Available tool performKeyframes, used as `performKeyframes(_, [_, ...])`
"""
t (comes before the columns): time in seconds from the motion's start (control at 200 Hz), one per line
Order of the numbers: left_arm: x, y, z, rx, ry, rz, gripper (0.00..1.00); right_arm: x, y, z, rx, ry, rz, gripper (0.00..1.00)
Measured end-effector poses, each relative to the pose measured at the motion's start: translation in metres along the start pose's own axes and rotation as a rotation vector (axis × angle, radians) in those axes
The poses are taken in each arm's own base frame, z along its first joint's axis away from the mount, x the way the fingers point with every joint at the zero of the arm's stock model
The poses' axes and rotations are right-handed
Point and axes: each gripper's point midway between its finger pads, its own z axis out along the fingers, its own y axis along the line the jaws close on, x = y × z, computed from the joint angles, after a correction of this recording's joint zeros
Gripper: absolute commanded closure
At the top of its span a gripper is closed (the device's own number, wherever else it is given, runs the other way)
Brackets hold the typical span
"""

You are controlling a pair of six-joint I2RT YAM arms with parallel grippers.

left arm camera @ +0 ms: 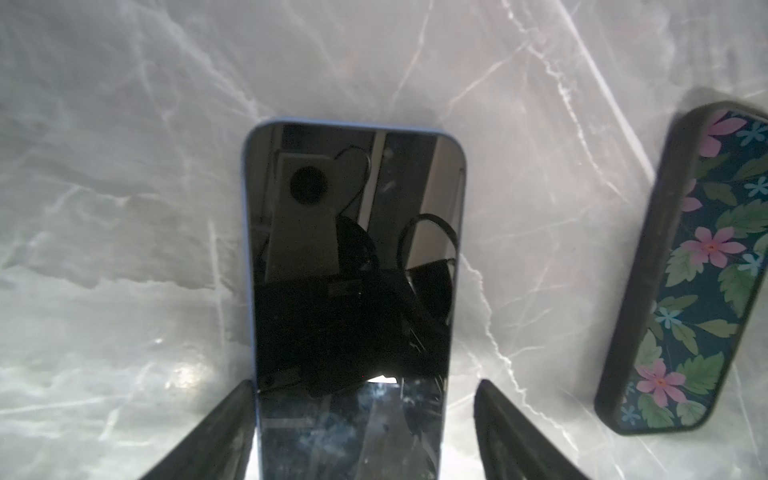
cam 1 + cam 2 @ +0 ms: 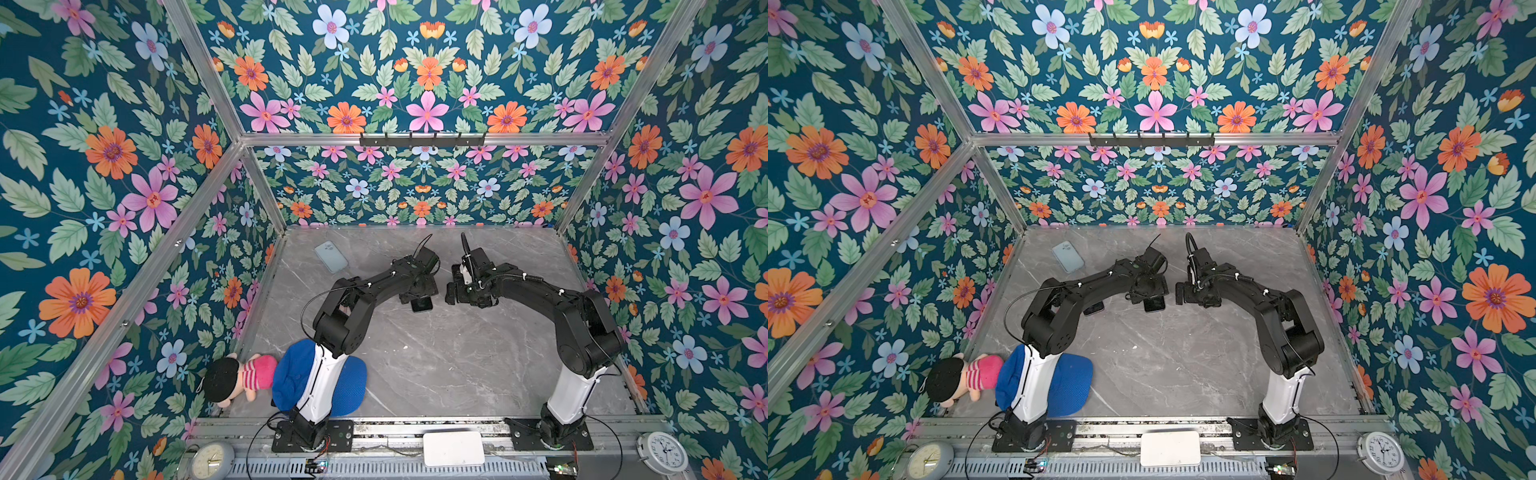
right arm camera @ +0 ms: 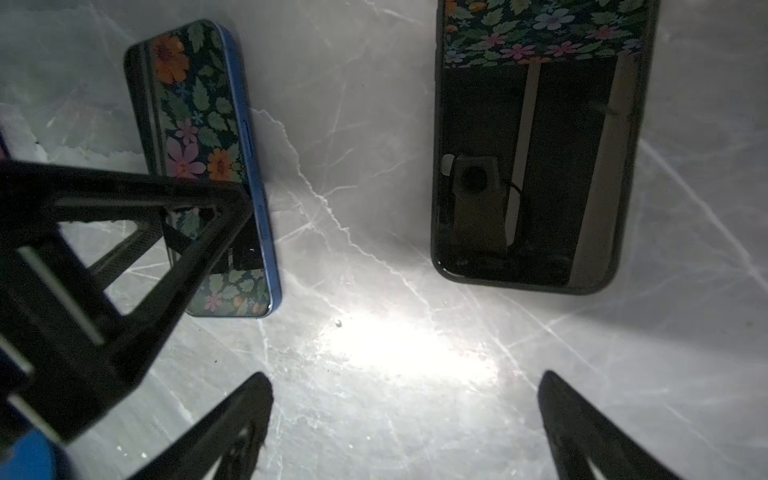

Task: Put the phone into the phone case

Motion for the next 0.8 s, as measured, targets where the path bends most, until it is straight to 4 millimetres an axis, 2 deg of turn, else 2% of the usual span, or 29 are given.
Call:
performKeyframes(0.16, [0.001,-0.001,-0.005,0.009,0.011,-0.002,0.13,-0.005,0.002,-0.001,-0.002,-0.007,-0.001,0.01])
performKeyframes(0.235, [-0.001,0.003,-0.013,0.007,0.026,-0.006,0.14,-0.007,0.003,-0.003,-0.006,-0.014,-0.002,0.01])
performKeyframes(0.3, [-0.014,0.007,-0.026,0.008,0.008,-0.005,0.18,-0.009,0.004,-0.004,-0.008,-0.019,-0.002,0.01])
performKeyframes(0.405, [-0.048,0.026,-0.050,-0.008,-0.055,-0.023,0.22,-0.013,0.010,-0.004,-0.021,-0.024,-0.008,0.01])
performKeyframes(0.505, [-0.079,0.061,-0.069,-0.049,-0.102,-0.055,0.27,-0.018,0.018,-0.002,-0.032,-0.027,-0.020,0.01])
performKeyframes(0.61, [-0.114,0.113,-0.083,-0.122,-0.152,-0.117,0.32,-0.023,0.029,0.003,-0.052,-0.023,-0.037,0.01])
performKeyframes(0.735, [-0.141,0.176,-0.084,-0.227,-0.169,-0.186,0.37,-0.028,0.050,0.010,-0.072,-0.015,-0.086,0.01])
performKeyframes(0.8, [-0.150,0.197,-0.081,-0.262,-0.161,-0.207,0.38,-0.031,0.065,0.012,-0.084,-0.019,-0.122,0.01])
